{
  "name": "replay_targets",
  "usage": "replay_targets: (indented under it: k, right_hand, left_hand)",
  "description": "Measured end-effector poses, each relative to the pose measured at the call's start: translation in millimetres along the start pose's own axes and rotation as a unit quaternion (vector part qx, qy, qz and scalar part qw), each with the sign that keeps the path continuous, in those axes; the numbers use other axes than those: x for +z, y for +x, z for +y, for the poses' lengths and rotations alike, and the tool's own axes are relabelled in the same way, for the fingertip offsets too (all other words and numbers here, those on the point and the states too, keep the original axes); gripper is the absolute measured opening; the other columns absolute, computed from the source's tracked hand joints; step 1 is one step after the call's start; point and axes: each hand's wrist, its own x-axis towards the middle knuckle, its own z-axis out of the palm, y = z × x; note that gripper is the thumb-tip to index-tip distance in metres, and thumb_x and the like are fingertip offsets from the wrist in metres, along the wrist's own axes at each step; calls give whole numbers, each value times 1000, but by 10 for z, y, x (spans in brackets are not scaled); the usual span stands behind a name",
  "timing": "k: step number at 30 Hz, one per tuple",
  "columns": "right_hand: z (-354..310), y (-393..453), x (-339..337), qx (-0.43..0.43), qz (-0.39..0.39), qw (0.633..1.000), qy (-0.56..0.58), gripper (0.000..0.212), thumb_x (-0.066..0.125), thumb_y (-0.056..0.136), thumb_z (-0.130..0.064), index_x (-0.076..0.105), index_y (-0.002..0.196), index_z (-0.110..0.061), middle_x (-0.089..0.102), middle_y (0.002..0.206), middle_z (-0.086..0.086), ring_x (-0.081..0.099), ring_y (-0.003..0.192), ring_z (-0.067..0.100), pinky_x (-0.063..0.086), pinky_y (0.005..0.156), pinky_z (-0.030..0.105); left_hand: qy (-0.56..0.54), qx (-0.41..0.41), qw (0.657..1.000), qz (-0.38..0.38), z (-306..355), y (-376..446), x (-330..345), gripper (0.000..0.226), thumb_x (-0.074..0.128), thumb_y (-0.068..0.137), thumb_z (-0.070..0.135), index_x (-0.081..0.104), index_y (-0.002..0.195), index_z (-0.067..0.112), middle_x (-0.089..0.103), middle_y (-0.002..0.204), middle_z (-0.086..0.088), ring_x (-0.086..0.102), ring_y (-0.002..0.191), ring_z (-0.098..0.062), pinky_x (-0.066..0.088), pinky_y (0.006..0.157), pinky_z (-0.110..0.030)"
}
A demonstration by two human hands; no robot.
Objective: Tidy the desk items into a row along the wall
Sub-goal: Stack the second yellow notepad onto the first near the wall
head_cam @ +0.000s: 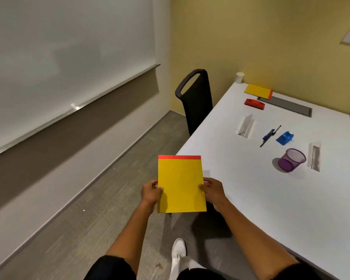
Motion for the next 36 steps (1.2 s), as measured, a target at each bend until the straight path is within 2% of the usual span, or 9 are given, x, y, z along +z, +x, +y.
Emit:
replay_targets:
  k: [4,7,10,14,17,20,23,28,36]
  right_hand:
    - [-252,384,538,-9,-49,998,-29,34,67,88,-20,60,120,-15,62,122,7,62,108,28,50,96,51]
    - [-386,824,981,-16,-82,995,-50,27,71,85,-17,63,110,-20,66,119,10,64,105,28,51,94,54]
    - [-617,1272,1464,-12,-104,994,-40,21,71,84,-12,64,100,-23,69,112,11,66,100,28,53,91,52]
    - [-1078,1751,1968,5,-120,993,-1,30,66,87,-4,60,116,-5,68,111,13,66,98,28,55,84,43]
    - [-1404,2160,2194,8,-131,991,26,29,62,89,-1,56,117,-2,67,106,10,66,92,24,56,75,36]
    - [-1694,2568,2344,5,-123,992,35,30,60,89,0,56,119,0,68,106,12,67,84,19,57,69,33]
    - [-1963,2882,2444,10,-121,992,37,29,59,90,-1,56,119,-2,67,109,14,66,82,16,56,63,28]
    - [-2373,3423,2616,6,-107,993,47,25,58,91,1,57,115,-4,69,97,6,67,79,14,55,55,22]
    - [-2948,4495,3056,14,-16,996,83,22,58,91,-1,59,112,-5,68,96,9,65,79,17,53,69,33]
  left_hand:
    - [-20,-12,999,39,-62,350,-436,27,58,88,-1,63,113,7,66,103,-14,61,92,-29,50,82,-43]
    - [-32,-28,997,67,-49,668,-762,19,57,89,-2,63,106,7,65,96,-13,60,88,-28,48,77,-40]
    - [-33,-36,995,83,61,1129,-1109,18,57,90,-1,62,104,7,67,98,-16,61,85,-29,51,77,-44]
    - [-11,-41,995,93,439,1796,-1512,17,58,89,-2,62,103,7,67,99,-18,61,85,-29,50,73,-41]
    - [1,-17,995,94,798,2329,-1707,22,58,87,-4,64,106,6,68,102,-17,64,90,-33,51,73,-40]
    - [10,0,996,86,1068,2801,-1811,24,59,87,-4,65,109,4,70,101,-16,65,89,-33,51,71,-37]
    - [6,1,997,82,1263,3166,-1863,22,60,86,-3,66,102,11,71,99,-15,66,91,-33,54,77,-43]
    - [6,-1,998,67,1564,3894,-1958,23,61,85,-2,66,95,18,71,98,-14,67,92,-32,55,80,-44]
    - [59,28,998,-8,2292,5459,-2141,27,62,80,-2,66,83,24,71,92,-14,67,88,-35,55,79,-48]
